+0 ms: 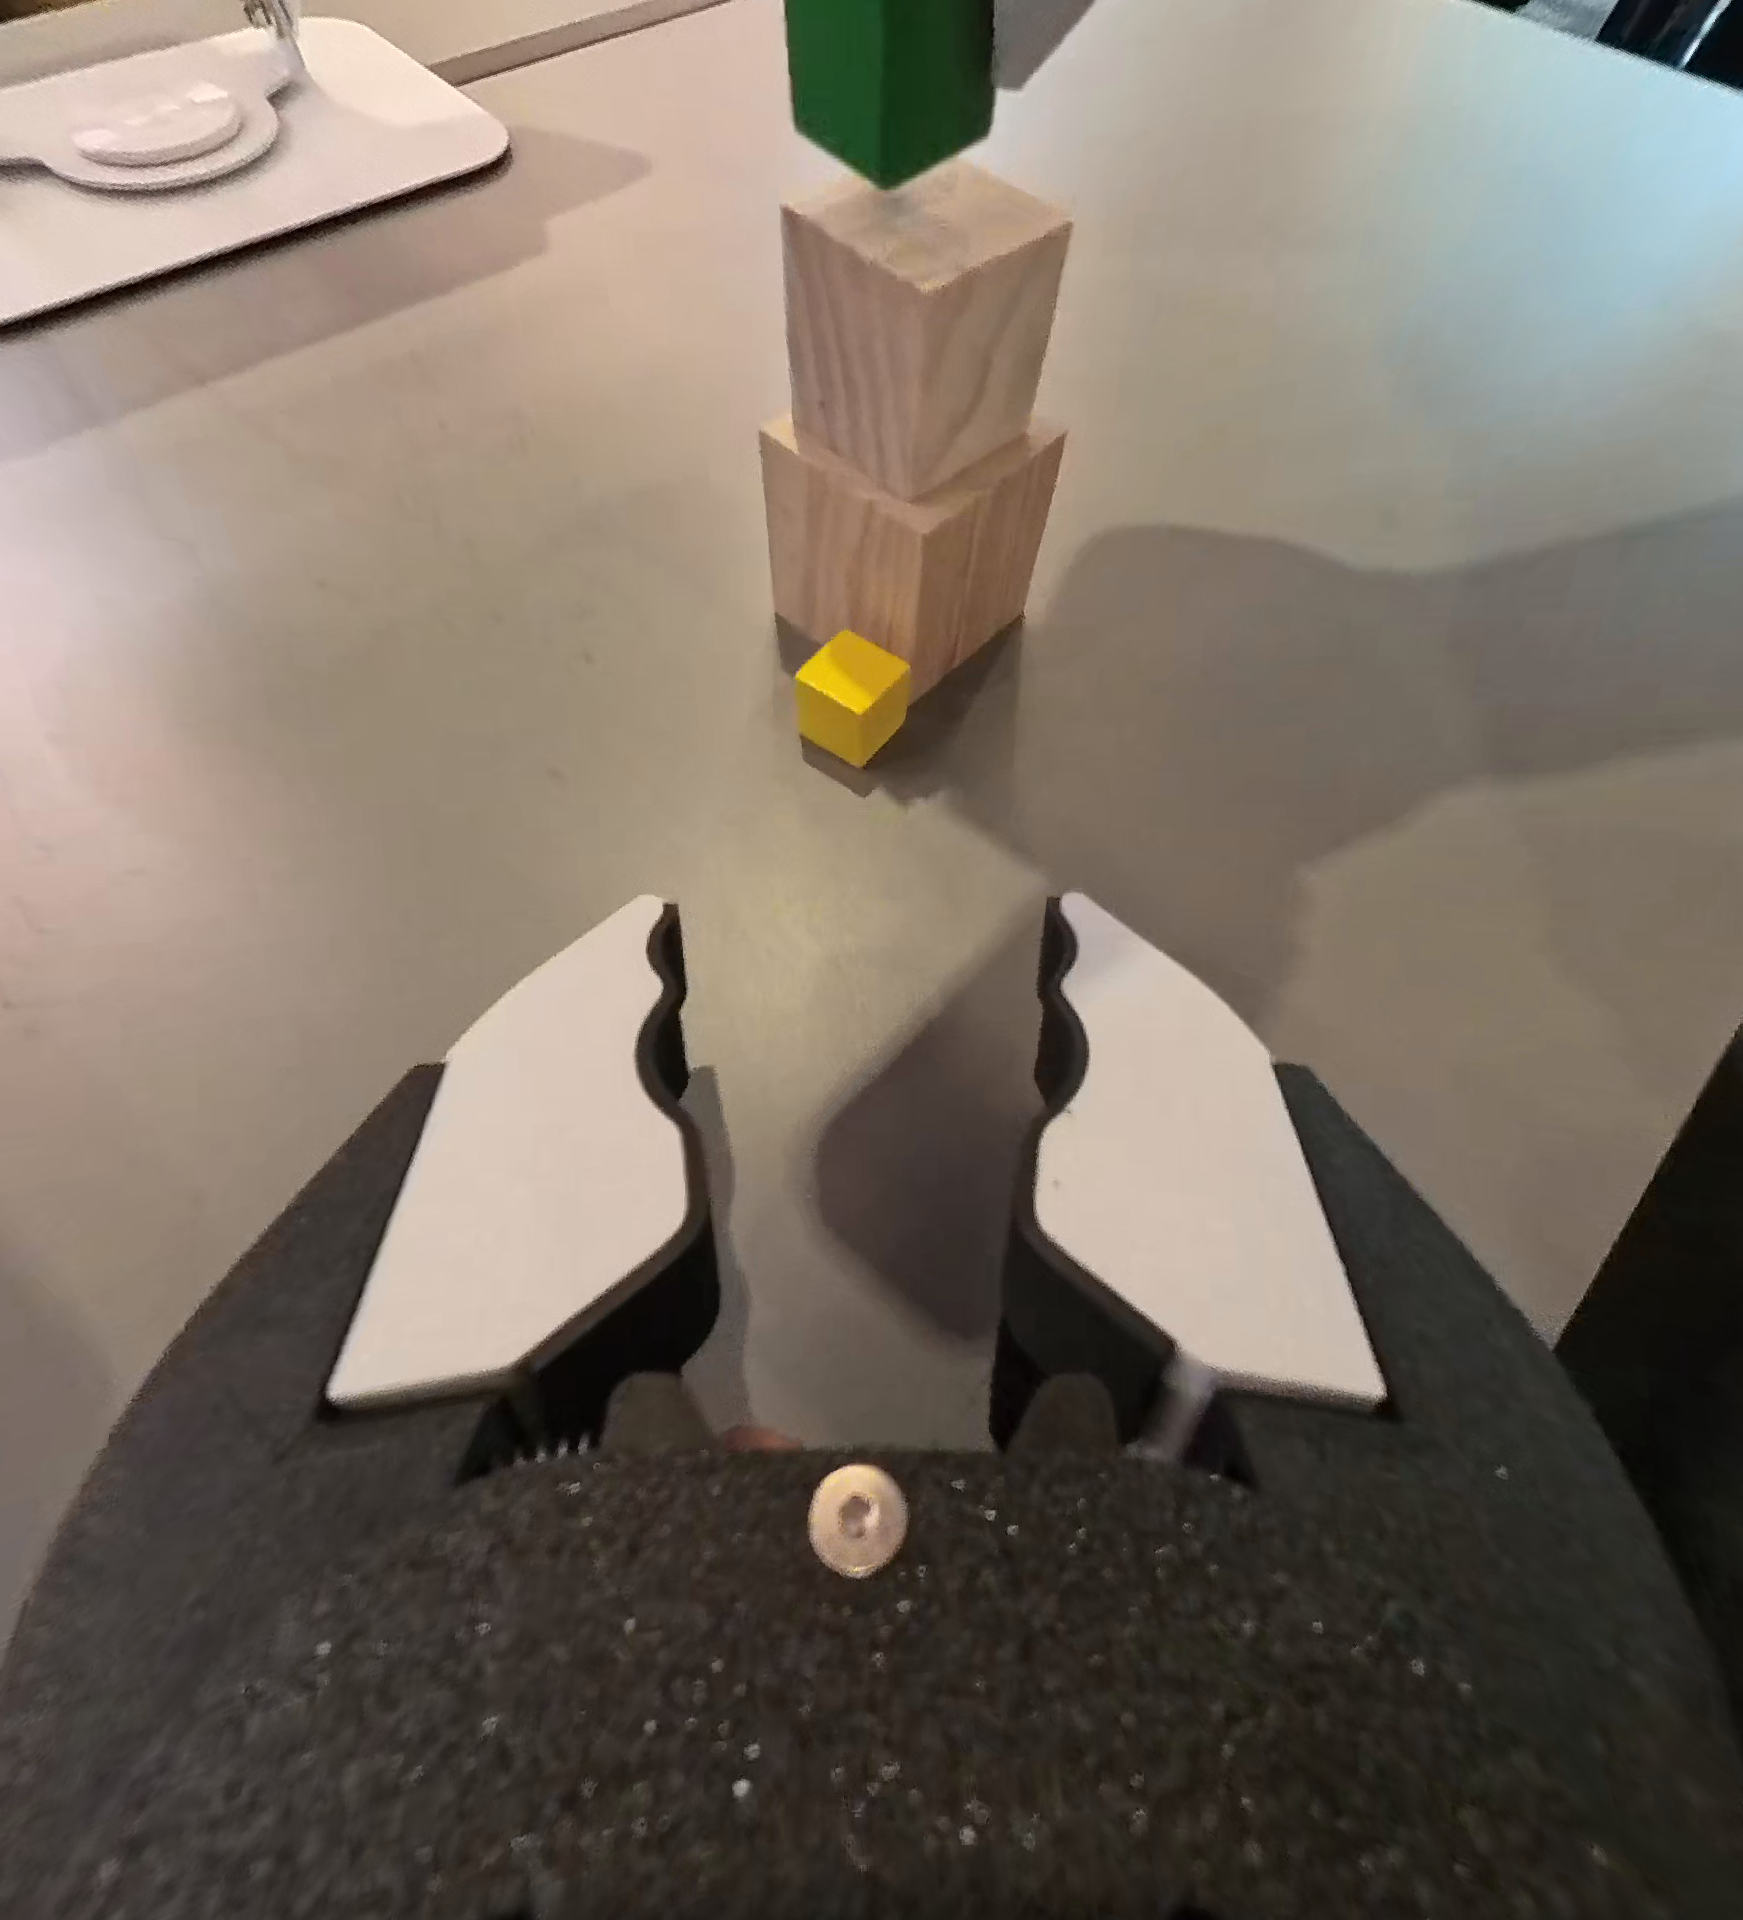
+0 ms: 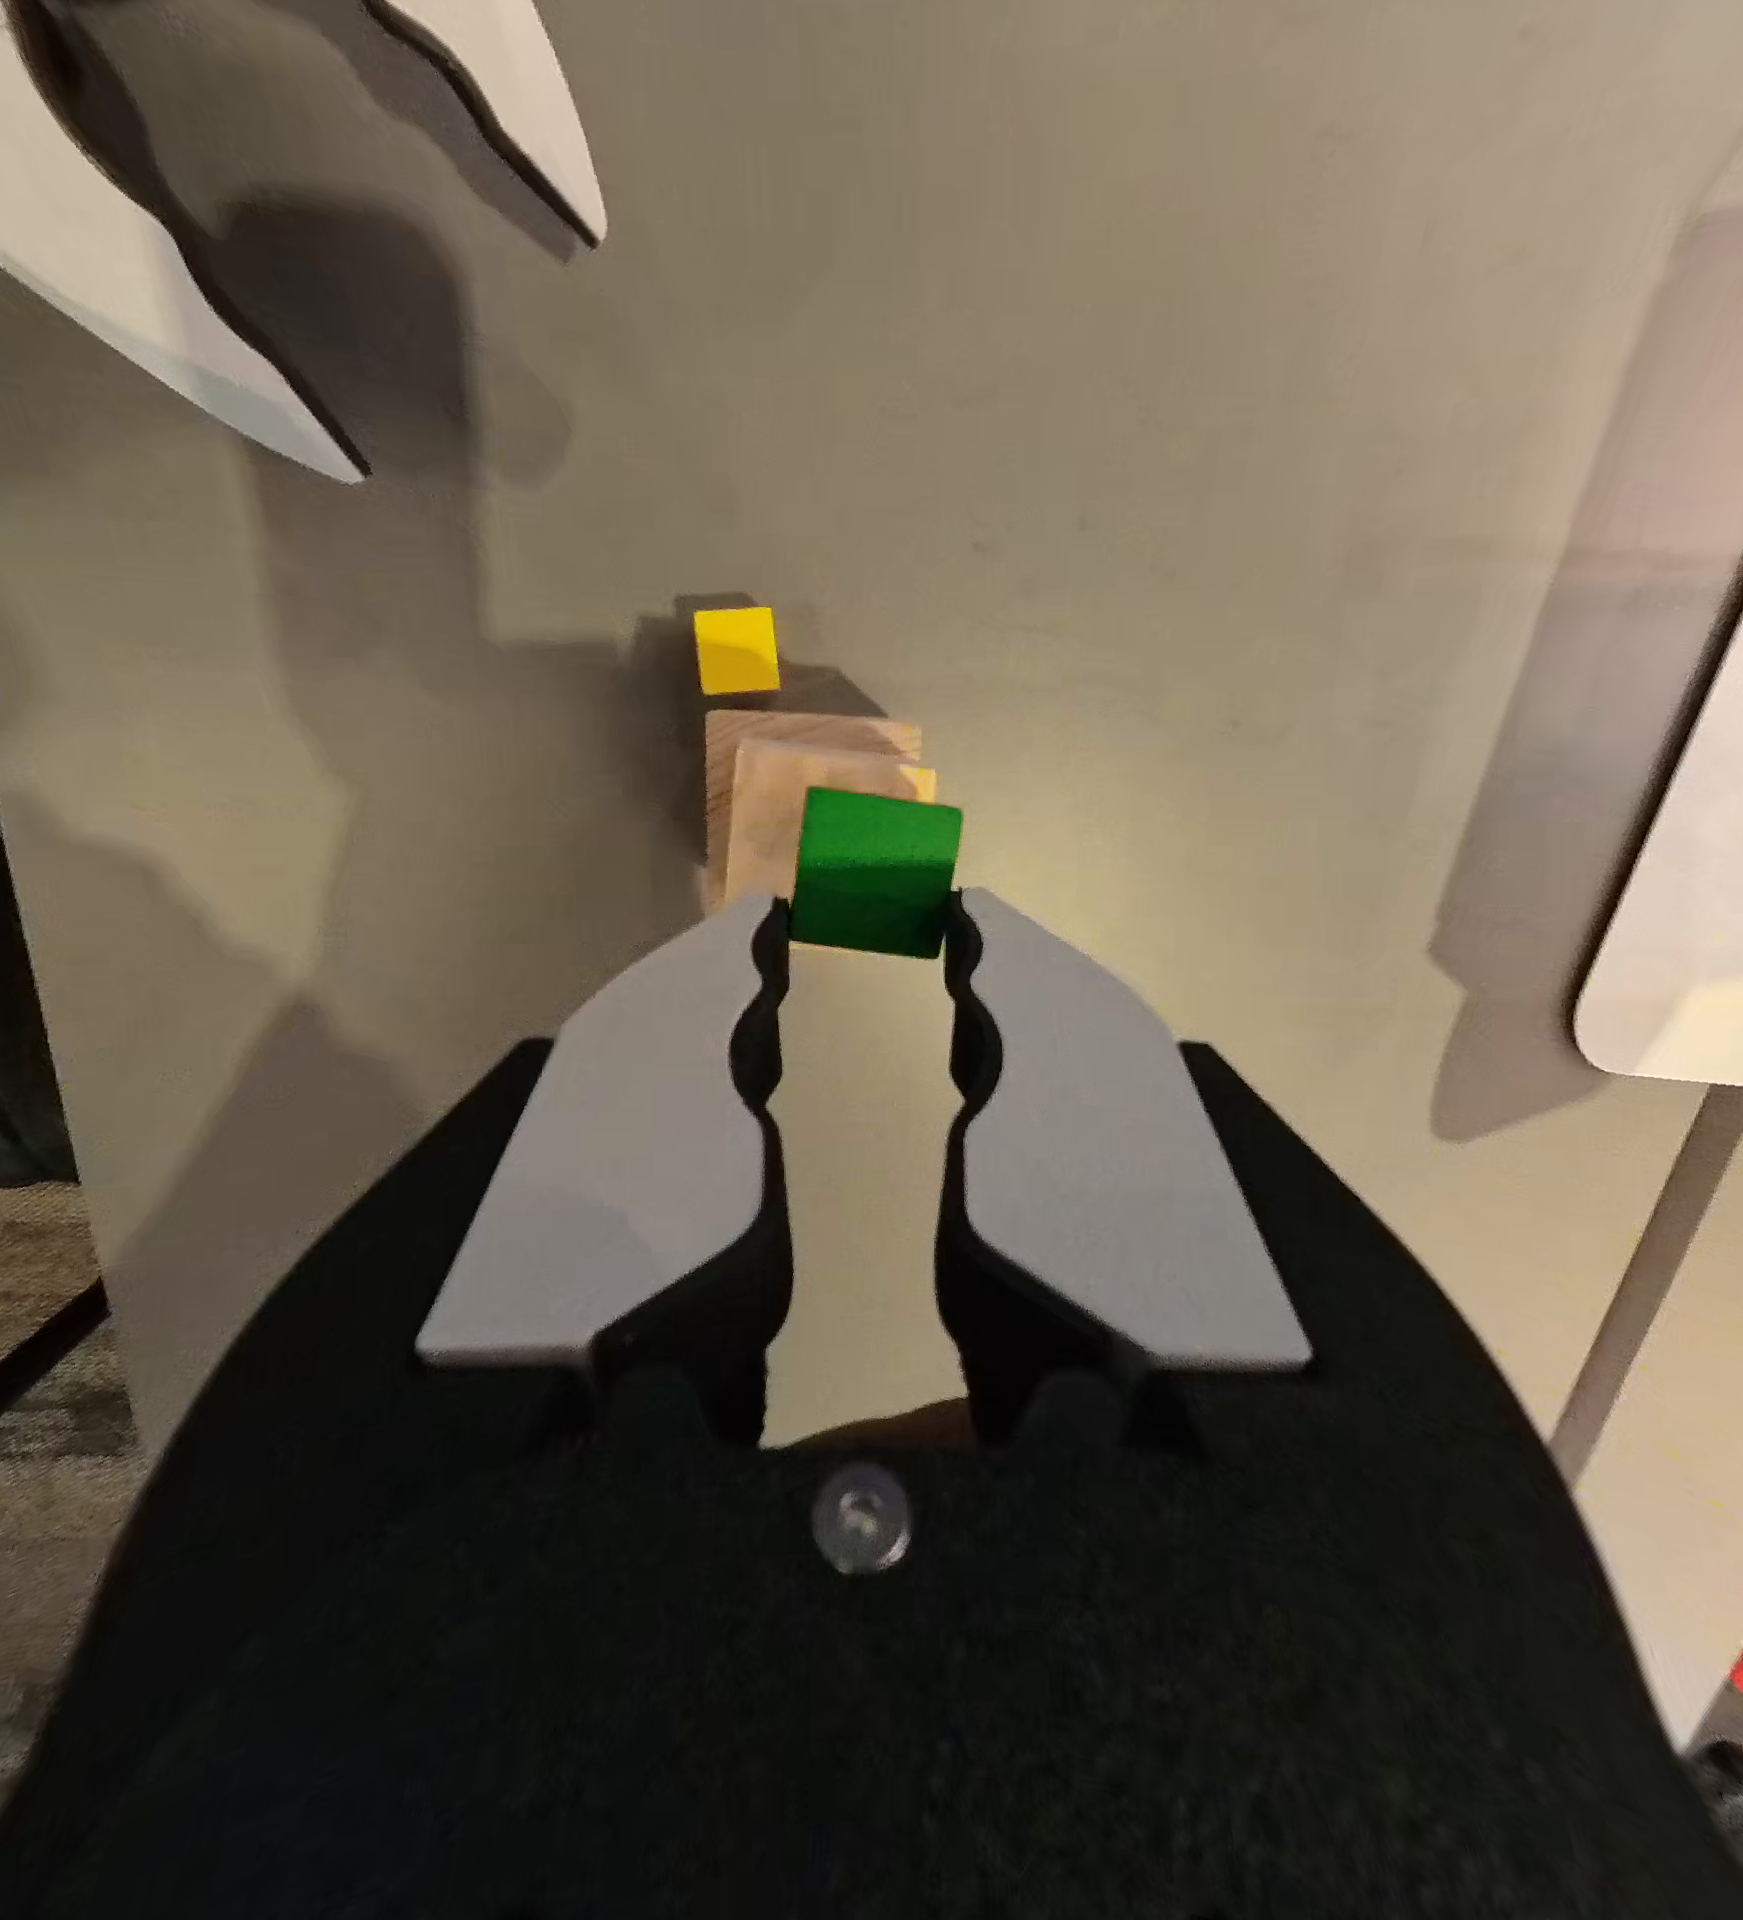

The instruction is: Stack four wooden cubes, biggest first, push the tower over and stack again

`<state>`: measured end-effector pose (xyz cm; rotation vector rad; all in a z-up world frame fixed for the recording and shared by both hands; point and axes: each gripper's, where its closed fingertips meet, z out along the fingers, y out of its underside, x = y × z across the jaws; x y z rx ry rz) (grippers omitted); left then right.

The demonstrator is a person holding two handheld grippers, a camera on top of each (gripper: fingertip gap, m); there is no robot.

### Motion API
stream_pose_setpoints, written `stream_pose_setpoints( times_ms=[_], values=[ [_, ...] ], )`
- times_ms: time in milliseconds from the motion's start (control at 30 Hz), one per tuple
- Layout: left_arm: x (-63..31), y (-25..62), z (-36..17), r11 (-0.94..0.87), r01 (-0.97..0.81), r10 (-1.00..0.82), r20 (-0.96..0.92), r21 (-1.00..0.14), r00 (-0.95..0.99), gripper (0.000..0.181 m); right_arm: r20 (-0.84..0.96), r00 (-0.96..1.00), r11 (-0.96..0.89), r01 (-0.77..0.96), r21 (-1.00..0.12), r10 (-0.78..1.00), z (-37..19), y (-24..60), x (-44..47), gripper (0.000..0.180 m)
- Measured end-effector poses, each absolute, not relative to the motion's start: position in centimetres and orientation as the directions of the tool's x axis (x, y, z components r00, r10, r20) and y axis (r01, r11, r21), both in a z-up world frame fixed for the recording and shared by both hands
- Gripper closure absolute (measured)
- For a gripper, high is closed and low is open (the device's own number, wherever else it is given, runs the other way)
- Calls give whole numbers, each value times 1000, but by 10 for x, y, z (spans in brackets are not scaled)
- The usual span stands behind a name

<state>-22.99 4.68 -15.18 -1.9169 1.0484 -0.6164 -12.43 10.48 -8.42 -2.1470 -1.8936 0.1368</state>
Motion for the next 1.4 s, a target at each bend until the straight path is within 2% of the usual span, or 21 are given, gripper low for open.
stream_pose_setpoints(
  times_ms=[233,267,367,467,533,600,700,833,1033,1100,1133,1167,1300,1400],
  values=[
    [-231,47,-153,-313,-429,-849,48,-847,525,114,93,154,-123,953,-275,984,-92,99,-127,151],
    [-231,47,-154,-317,-434,-850,50,-843,525,113,91,155,-124,952,-279,984,-91,98,-128,145],
    [-230,47,-156,-316,-446,-850,40,-838,526,113,174,175,-123,954,-274,969,-76,101,-120,141],
    [-228,45,-157,-303,-462,-862,33,-834,505,114,266,257,-132,902,-412,929,-37,94,-116,141],
    [-224,47,-159,-267,-503,-886,3,-822,464,115,280,379,-160,800,-578,882,-19,79,-111,141],
    [-217,51,-164,-194,-567,-916,-59,-800,396,119,174,531,-237,616,-751,830,-22,56,-105,141],
    [-209,69,-173,-86,-677,-942,-161,-731,293,120,31,682,-305,366,-879,730,-62,29,-90,141],
    [-188,83,-169,-11,-696,-978,-136,-718,155,121,-31,764,-277,196,-941,645,-99,3,-77,142],
    [-176,84,-182,104,-767,-994,-93,-633,-58,118,-39,772,-218,130,-967,634,-110,-17,-69,144],
    [-169,83,-186,88,-772,-996,-53,-630,-70,119,-54,777,-189,85,-978,628,-103,-18,-65,147],
    [-166,82,-187,73,-769,-997,-27,-635,-73,130,-66,777,-187,68,-980,626,-102,-18,-63,147],
    [-163,82,-187,65,-768,-997,-16,-637,-72,158,-73,774,-183,56,-982,629,-100,-19,-63,147],
    [-166,83,-183,77,-789,-997,-29,-610,-75,158,-94,759,-151,6,-989,645,-93,-23,-60,149],
    [-176,90,-152,99,-772,-995,-77,-628,-65,158,-93,758,-101,-37,-994,645,-85,-27,-55,152]
  ],
)
